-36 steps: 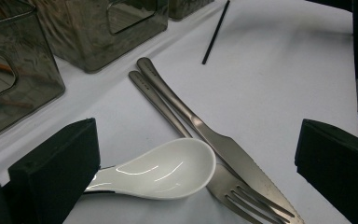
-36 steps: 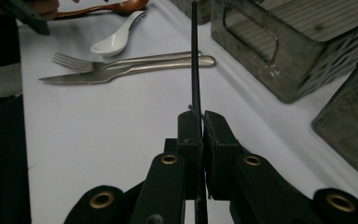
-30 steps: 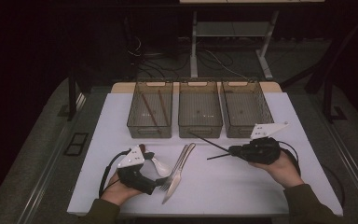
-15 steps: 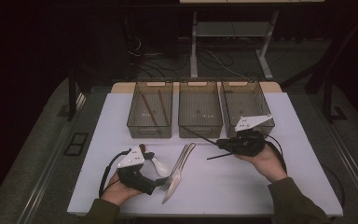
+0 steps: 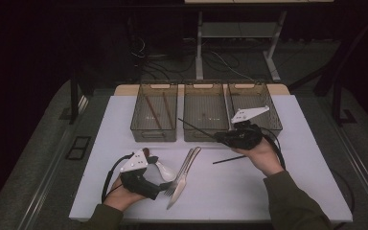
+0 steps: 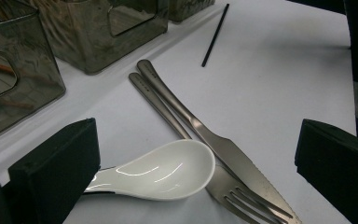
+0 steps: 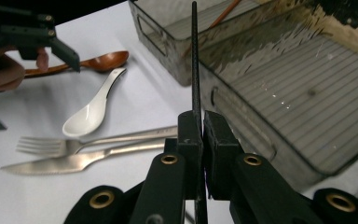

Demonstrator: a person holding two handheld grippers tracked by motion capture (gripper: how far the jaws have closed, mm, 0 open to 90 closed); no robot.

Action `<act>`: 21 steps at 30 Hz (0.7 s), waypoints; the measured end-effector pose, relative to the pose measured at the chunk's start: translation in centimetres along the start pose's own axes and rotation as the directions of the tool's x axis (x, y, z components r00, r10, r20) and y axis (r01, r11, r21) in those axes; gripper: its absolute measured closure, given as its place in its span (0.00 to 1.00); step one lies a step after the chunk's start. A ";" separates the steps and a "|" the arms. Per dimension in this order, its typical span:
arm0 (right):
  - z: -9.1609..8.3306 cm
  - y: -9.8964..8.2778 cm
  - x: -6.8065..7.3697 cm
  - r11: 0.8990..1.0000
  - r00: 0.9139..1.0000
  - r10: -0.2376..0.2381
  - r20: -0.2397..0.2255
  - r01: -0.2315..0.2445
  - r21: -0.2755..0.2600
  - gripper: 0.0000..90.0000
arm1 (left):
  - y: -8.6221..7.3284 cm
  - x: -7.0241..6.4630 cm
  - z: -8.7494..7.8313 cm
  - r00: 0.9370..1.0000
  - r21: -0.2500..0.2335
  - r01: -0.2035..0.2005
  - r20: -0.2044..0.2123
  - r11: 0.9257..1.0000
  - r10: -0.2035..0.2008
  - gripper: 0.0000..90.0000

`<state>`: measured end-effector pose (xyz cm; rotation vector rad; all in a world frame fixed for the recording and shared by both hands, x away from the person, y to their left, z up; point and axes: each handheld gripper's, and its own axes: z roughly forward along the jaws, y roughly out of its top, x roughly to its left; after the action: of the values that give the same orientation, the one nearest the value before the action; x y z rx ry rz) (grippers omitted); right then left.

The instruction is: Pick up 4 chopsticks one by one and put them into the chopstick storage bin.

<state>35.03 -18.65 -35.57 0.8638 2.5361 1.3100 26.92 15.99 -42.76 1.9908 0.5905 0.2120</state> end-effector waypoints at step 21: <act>5.5 6.5 -1.3 0.998 0.996 0.056 0.067 -0.057 0.021 0.95 | 0.0 -0.1 0.0 1.000 0.000 0.003 0.009 1.000 -0.003 0.00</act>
<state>40.97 -12.61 -33.93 0.9739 2.4976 1.2489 26.84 15.98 -42.76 1.9893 0.5881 0.2014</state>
